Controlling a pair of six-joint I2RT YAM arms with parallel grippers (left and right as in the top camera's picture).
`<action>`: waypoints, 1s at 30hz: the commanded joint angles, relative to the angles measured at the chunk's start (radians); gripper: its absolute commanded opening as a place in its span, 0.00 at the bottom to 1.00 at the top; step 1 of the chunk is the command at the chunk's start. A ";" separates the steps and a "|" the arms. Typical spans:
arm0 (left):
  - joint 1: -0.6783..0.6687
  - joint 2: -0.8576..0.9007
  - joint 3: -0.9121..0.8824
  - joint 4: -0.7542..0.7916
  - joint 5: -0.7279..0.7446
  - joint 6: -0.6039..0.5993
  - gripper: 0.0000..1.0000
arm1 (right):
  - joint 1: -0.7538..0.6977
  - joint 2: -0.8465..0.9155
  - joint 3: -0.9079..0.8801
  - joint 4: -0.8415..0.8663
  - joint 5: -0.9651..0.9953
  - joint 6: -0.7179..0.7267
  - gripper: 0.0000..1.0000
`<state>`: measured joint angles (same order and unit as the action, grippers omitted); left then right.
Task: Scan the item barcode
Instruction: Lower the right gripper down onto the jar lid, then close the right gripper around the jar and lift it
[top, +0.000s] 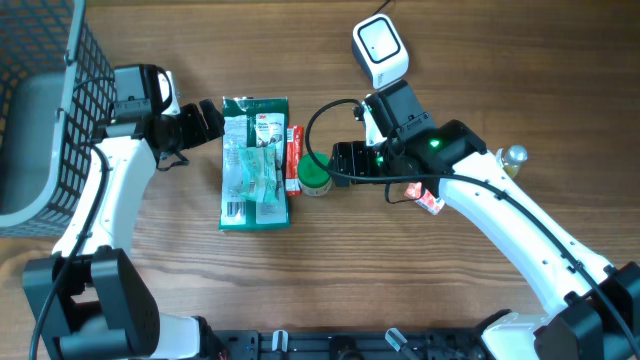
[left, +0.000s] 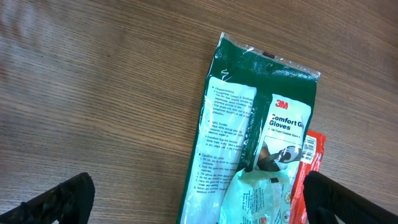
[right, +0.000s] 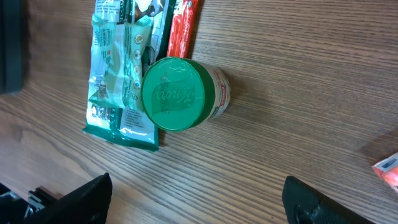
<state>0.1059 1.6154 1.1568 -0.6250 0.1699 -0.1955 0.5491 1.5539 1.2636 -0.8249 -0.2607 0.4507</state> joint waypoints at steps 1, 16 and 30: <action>0.008 -0.011 0.013 0.003 -0.007 0.009 1.00 | 0.005 0.011 -0.009 0.004 0.016 0.002 0.88; 0.009 -0.011 0.013 0.003 -0.007 0.009 1.00 | 0.120 0.015 -0.009 0.080 0.232 0.129 0.88; 0.009 -0.011 0.013 0.004 -0.007 0.009 1.00 | 0.251 0.154 -0.009 0.209 0.426 0.203 1.00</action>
<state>0.1059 1.6154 1.1568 -0.6250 0.1699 -0.1955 0.7918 1.6608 1.2625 -0.6304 0.1261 0.6357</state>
